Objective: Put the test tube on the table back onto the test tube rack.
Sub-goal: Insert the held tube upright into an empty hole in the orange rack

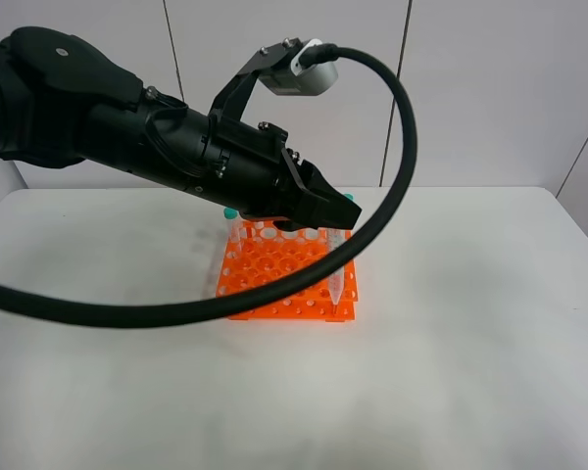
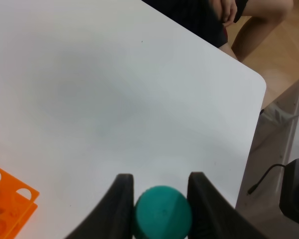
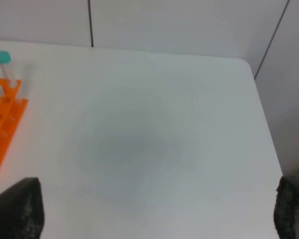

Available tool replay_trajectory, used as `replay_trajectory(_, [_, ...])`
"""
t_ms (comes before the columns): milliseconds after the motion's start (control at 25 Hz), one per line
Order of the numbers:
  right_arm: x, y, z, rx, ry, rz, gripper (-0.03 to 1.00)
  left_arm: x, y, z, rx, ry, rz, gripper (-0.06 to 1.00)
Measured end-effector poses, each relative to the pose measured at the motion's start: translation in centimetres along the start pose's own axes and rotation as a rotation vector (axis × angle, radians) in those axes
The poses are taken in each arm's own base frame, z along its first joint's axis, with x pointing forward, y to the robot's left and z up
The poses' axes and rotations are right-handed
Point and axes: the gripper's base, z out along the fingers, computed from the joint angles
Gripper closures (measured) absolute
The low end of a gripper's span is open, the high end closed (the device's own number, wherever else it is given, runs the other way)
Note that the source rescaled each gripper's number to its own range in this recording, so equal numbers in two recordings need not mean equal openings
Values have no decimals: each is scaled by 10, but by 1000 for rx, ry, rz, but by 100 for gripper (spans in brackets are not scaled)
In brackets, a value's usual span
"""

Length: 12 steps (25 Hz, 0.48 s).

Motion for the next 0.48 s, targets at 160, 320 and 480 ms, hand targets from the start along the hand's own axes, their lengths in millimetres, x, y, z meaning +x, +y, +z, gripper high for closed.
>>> replay_trajectory(160, [14,0,-17,-7,14,15,-3,0,0,0,0,0,0,94])
replay_trajectory(320, [27,0,-31,-8,24,23,-3,0,0,0,0,0,1,94])
replay_trajectory(480, [37,0,-42,-5,0,28,-3,0,0,0,0,0,2,94])
